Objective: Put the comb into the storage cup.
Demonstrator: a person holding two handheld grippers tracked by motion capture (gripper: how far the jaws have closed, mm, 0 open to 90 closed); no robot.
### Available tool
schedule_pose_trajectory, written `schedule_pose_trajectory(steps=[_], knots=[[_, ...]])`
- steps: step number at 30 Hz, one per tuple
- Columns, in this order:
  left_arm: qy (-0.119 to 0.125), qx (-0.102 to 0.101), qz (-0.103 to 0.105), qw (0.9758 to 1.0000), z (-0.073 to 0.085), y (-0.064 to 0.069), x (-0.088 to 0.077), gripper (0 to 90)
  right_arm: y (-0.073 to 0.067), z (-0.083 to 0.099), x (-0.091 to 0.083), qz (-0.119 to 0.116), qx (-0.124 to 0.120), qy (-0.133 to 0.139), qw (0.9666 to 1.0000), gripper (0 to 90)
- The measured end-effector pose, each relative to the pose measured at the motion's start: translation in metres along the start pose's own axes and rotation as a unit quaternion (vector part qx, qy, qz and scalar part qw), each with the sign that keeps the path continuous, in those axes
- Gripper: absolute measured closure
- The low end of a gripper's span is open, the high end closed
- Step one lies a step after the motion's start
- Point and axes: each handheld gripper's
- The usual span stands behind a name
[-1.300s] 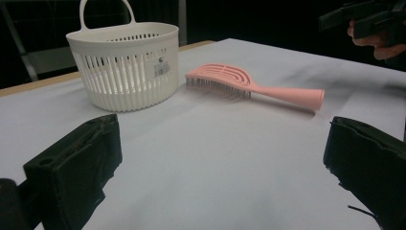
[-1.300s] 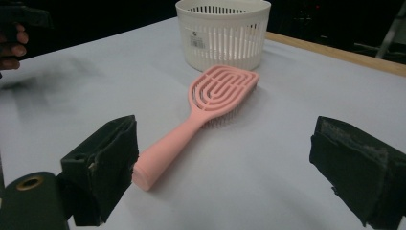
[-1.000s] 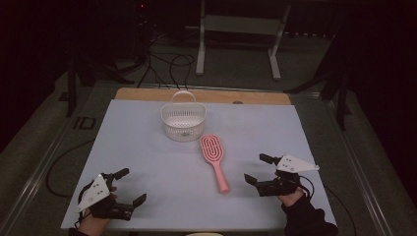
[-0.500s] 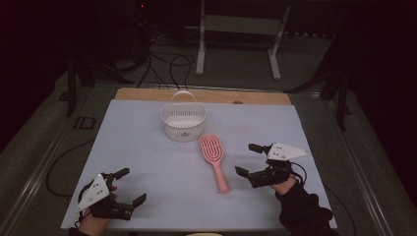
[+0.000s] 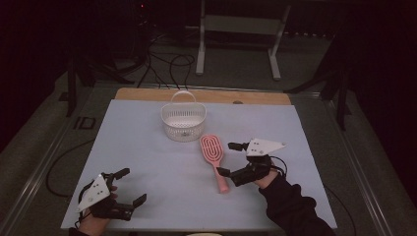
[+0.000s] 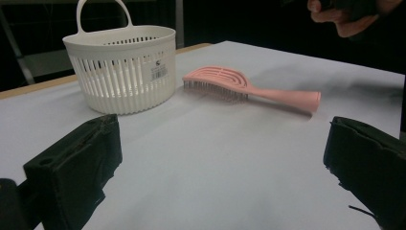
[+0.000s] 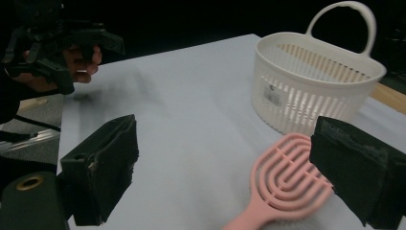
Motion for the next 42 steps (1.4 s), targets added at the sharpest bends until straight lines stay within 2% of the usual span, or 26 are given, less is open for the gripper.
schedule_pose_trajectory(steps=[12,17,21,27,29,30,34,37,39,40,41,42], knots=[[0.002,-0.001,0.001,1.0,0.0,0.0,0.0,0.3,-0.002,0.0,0.021,-0.025,-0.006,-0.025,0.9994,12.0],[0.002,-0.001,0.002,1.0,0.0,0.0,0.0,0.3,-0.003,0.004,0.03,-0.036,-0.012,-0.053,0.9979,14.7],[0.002,-0.002,0.003,1.0,0.0,-0.001,0.0,0.3,-0.007,0.009,0.037,-0.029,-0.018,-0.077,0.9965,26.7],[0.002,-0.004,0.003,1.0,0.0,-0.001,0.0,0.3,-0.012,0.016,0.046,-0.038,-0.035,-0.107,0.9929,48.8],[0.001,-0.005,0.002,1.0,0.0,-0.001,-0.001,0.3,-0.013,0.017,0.047,-0.039,-0.04,-0.112,0.9921,51.9],[0.002,-0.005,0.002,1.0,0.0,-0.001,-0.001,0.3,-0.014,0.019,0.049,-0.04,-0.044,-0.123,0.9906,59.4],[0.003,-0.006,0.003,1.0,0.0,-0.001,-0.001,0.3,-0.017,0.022,0.053,-0.041,-0.052,-0.141,0.9878,71.3],[0.0,-0.005,0.004,1.0,0.0,-0.001,0.0,0.3,-0.018,0.024,0.057,-0.038,-0.06,-0.16,0.9845,87.7],[0.001,-0.005,0.004,1.0,0.0,-0.001,-0.001,0.3,-0.019,0.026,0.059,-0.043,-0.058,-0.172,0.9824,90.0],[0.002,-0.006,0.003,1.0,0.0,-0.001,-0.001,0.3,-0.019,0.027,0.061,-0.043,-0.059,-0.184,0.9802,90.0],[0.002,-0.006,0.003,1.0,0.0,-0.001,-0.001,0.3,-0.019,0.027,0.061,-0.043,-0.059,-0.184,0.9802,90.0],[0.003,-0.006,0.002,1.0,0.0,-0.001,-0.002,0.3,-0.02,0.028,0.063,-0.046,-0.065,-0.196,0.9774,90.0]])
Point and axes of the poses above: each handheld gripper's, and its own axes: x roughly forward along the jaws, z roughly out of its underside, y roughly to its right, and after that the axes turned 5 degrees about -x, right-handed
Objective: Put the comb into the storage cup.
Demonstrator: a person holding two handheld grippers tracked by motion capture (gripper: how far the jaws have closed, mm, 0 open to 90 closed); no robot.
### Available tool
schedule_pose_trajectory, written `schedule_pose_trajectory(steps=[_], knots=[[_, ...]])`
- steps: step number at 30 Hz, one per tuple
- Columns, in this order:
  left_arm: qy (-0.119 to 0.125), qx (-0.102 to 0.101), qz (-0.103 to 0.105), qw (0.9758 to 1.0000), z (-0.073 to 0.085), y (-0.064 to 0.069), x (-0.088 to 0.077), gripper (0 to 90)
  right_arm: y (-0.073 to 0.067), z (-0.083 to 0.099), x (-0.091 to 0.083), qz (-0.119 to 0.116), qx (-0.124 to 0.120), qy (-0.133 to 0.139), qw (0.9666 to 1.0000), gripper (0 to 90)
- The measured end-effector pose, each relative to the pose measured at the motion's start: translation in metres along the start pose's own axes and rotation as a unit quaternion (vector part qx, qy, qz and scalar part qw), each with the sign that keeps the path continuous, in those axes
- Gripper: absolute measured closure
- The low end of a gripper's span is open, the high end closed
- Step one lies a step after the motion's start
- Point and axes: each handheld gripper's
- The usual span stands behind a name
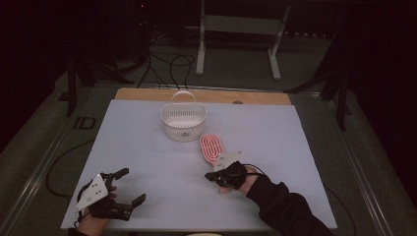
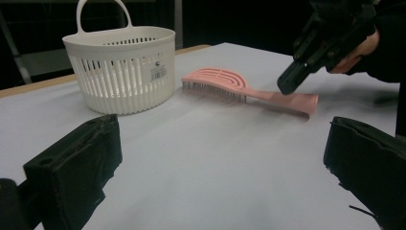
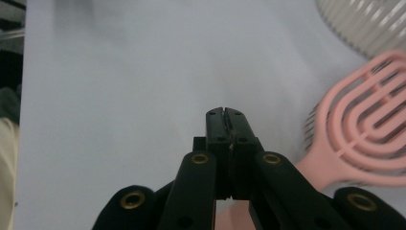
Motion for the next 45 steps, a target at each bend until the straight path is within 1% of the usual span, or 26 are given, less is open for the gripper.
schedule_pose_trajectory(steps=[1,2,5,6,7,8,9,10,11,12,13,14,16,18,24,29,36,39,45], knots=[[0.0,0.0,0.0,1.0,0.0,0.0,0.0,0.3,0.0,0.0,0.0,0.0,0.0,0.0,1.0,90.0],[-0.001,0.0,0.001,1.0,0.0,0.0,0.0,0.3,0.0,0.0,0.002,0.005,0.003,-0.016,0.9999,90.0],[-0.001,-0.001,0.002,1.0,0.0,0.0,0.0,0.3,0.002,0.001,0.004,0.008,0.004,-0.023,0.9997,90.0],[-0.001,0.001,0.001,1.0,0.0,0.0,0.001,0.3,0.006,0.001,0.006,0.014,0.018,-0.03,0.9993,90.0],[-0.001,0.001,0.001,1.0,0.0,0.0,0.001,0.3,0.006,0.001,0.006,0.014,0.018,-0.03,0.9993,90.0],[-0.001,0.0,0.002,1.0,0.0,0.0,0.001,0.3,0.009,0.001,0.008,0.023,0.013,-0.043,0.9987,90.0],[-0.001,0.0,0.002,1.0,0.0,0.0,0.001,0.3,0.009,0.001,0.008,0.023,0.013,-0.043,0.9987,90.0],[-0.004,-0.001,0.002,1.0,0.001,0.0,0.001,0.3,0.012,0.001,0.011,0.025,0.015,-0.052,0.9982,90.0],[-0.004,-0.001,0.002,1.0,0.001,0.0,0.001,0.3,0.012,0.001,0.011,0.025,0.015,-0.052,0.9982,90.0],[-0.004,0.0,0.003,1.0,0.0,0.0,0.001,0.3,0.014,0.001,0.014,0.028,0.02,-0.059,0.9977,90.0],[-0.004,0.0,0.003,1.0,0.0,0.0,0.001,0.3,0.014,0.001,0.014,0.028,0.02,-0.059,0.9977,90.0],[-0.004,0.0,0.003,1.0,0.0,0.0,0.002,0.3,0.017,0.001,0.016,0.029,0.022,-0.066,0.9971,90.0],[-0.004,-0.001,0.002,1.0,0.001,0.0,0.001,0.3,0.017,0.001,0.018,0.03,0.025,-0.067,0.997,90.0],[-0.002,-0.001,0.002,1.0,0.0,0.0,0.001,0.3,0.02,0.002,0.022,0.031,0.03,-0.077,0.9961,90.0],[-0.001,-0.001,0.003,1.0,0.0,0.0,0.001,0.3,0.022,0.004,0.023,0.029,0.035,-0.085,0.9953,90.0],[-0.003,0.0,0.002,1.0,0.001,0.0,0.001,0.3,0.024,0.005,0.021,0.031,0.039,-0.088,0.9949,90.0],[-0.003,0.0,0.003,1.0,0.001,0.0,0.001,0.3,0.026,0.007,0.02,0.028,0.042,-0.088,0.9948,90.0],[-0.004,0.0,0.002,1.0,0.001,0.0,0.001,0.3,0.028,0.01,0.017,0.03,0.048,-0.088,0.9945,90.0],[-0.004,0.0,0.003,1.0,0.001,0.0,0.001,0.3,0.031,0.012,0.015,0.034,0.051,-0.091,0.994,90.0]])
Point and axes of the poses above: each handheld gripper's, and its own axes: x roughly forward along the jaws, z roughly out of its underside, y roughly to its right, and after that the axes turned 5 degrees about -x, right-handed
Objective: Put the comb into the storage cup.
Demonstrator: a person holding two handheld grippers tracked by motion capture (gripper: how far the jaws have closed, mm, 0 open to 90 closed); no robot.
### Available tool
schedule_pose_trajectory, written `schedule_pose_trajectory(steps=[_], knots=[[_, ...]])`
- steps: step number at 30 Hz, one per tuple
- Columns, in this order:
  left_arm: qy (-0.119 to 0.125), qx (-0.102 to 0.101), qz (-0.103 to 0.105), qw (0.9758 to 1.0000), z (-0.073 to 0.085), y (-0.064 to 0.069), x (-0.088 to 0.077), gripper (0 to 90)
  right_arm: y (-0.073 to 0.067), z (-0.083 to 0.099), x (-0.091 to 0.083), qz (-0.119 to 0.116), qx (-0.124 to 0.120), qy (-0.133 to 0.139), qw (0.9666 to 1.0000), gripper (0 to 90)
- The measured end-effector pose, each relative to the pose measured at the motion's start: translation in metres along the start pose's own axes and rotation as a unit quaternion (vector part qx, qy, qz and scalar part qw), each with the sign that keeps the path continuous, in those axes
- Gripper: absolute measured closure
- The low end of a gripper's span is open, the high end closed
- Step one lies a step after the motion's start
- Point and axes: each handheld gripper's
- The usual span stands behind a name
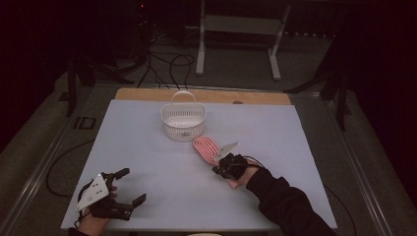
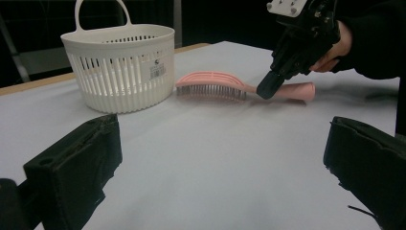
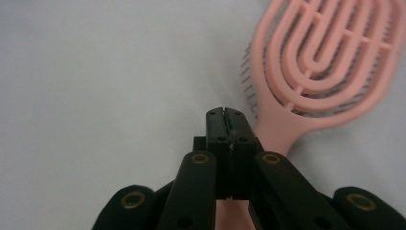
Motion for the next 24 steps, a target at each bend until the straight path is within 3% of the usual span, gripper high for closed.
schedule_pose_trajectory(steps=[12,24], knots=[[-0.002,0.0,0.001,1.0,0.0,0.0,0.001,0.3,0.006,0.007,-0.004,0.007,0.013,-0.009,0.9999,90.0],[-0.001,-0.002,0.002,1.0,0.0,0.0,0.001,0.3,0.005,0.005,-0.01,-0.001,0.002,0.001,1.0,90.0]])
Point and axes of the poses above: each handheld gripper's, and its own axes: x roughly forward along the jaws, z roughly out of its underside, y roughly to its right, and after that the axes turned 5 degrees about -x, right-handed
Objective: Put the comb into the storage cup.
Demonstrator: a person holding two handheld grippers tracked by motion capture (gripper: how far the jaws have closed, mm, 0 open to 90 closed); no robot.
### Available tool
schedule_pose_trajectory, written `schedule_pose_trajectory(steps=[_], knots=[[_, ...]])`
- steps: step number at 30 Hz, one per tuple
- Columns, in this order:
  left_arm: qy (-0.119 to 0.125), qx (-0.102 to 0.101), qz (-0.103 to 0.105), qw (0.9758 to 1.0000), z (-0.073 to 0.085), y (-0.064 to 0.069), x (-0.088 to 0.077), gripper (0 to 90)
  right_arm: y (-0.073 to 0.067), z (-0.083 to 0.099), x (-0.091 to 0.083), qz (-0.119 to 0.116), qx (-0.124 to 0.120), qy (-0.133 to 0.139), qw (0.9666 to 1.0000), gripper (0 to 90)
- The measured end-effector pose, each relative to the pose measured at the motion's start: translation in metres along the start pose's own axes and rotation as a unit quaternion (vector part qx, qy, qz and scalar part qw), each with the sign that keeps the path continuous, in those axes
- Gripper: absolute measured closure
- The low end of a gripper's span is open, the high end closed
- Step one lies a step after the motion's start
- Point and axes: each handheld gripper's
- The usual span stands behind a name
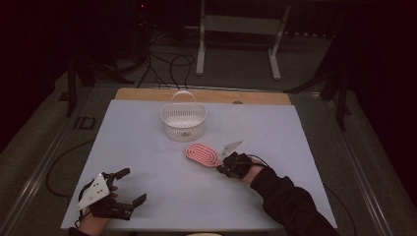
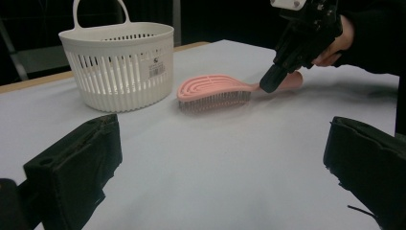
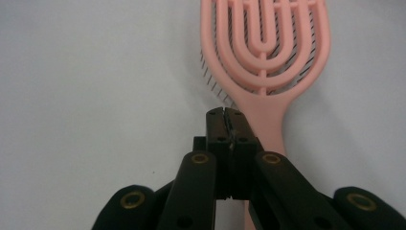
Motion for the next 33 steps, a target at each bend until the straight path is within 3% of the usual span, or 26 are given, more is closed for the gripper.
schedule_pose_trajectory(steps=[14,25,33], knots=[[-0.001,0.0,-0.001,1.0,0.0,-0.001,0.0,0.3,0.005,-0.006,-0.019,0.008,-0.015,0.001,0.9999,89.2],[-0.001,-0.001,-0.002,1.0,0.0,0.0,0.0,0.3,0.013,-0.01,-0.03,0.015,-0.017,-0.015,0.9996,78.5],[-0.001,0.0,-0.001,1.0,0.0,0.0,0.0,0.3,0.014,-0.017,-0.033,0.007,-0.027,-0.038,0.9989,63.1]])
Point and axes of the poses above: each handheld gripper's, and its own axes: x roughly forward along the jaws, z roughly out of its underside, y roughly to its right, and after that the axes turned 5 degrees about -x, right-handed
